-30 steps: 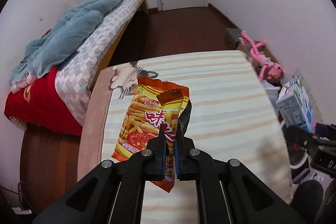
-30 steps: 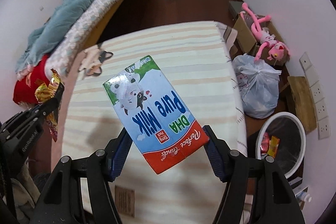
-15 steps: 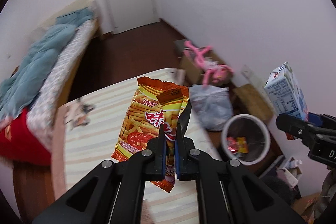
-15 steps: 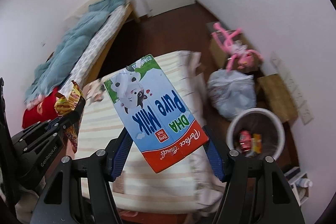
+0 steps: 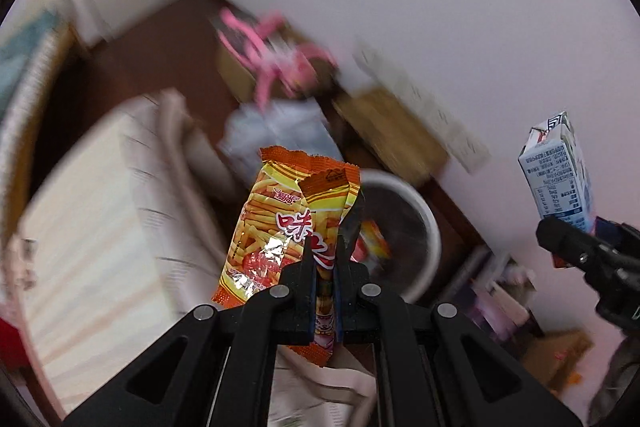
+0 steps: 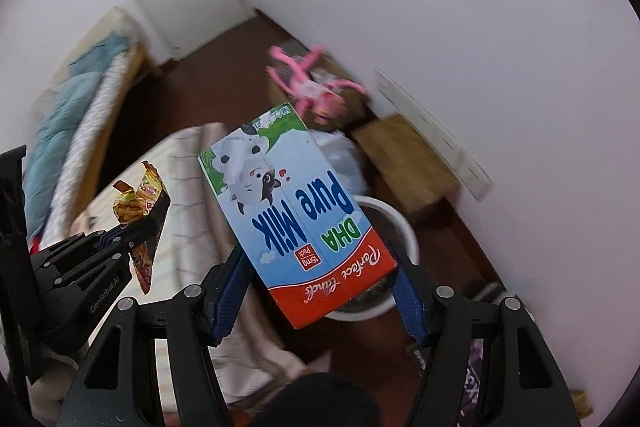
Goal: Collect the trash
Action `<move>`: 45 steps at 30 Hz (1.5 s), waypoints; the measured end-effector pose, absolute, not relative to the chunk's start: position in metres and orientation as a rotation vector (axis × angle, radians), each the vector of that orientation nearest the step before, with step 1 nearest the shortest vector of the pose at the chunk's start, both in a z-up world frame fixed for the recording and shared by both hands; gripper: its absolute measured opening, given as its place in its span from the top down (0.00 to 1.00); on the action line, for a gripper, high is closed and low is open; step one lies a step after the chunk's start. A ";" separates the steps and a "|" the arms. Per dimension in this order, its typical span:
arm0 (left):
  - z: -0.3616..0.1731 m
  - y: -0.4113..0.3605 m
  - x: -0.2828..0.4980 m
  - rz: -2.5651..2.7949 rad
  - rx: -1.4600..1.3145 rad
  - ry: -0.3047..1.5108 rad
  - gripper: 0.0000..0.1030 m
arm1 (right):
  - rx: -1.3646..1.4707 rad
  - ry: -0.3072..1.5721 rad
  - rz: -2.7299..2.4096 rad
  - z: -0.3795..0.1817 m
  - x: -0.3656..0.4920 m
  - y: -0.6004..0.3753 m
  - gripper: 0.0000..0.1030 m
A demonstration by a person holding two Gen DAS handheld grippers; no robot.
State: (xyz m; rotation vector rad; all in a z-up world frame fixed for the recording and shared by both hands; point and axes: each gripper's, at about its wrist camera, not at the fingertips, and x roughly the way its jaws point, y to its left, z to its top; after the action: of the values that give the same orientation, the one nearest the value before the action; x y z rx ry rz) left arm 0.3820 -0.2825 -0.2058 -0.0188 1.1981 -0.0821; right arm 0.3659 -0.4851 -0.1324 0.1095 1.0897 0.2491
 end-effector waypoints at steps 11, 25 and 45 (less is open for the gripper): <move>-0.359 -0.313 0.469 -0.211 -0.284 1.682 0.96 | 0.199 1.414 0.142 -0.296 0.440 -0.528 0.35; -0.377 -0.298 0.491 -0.165 -0.381 1.716 0.06 | 0.302 1.651 0.128 -0.403 0.477 -0.527 0.19; -0.265 -0.268 0.409 -0.020 -0.166 1.428 0.03 | 0.247 1.469 0.088 -0.300 0.421 -0.532 0.00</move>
State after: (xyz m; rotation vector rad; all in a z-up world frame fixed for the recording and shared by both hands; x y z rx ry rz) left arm 0.4089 -0.2682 -0.2649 -0.1655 1.4276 -0.0203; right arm 0.4208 -0.5316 -0.3004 0.2473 1.4691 0.0881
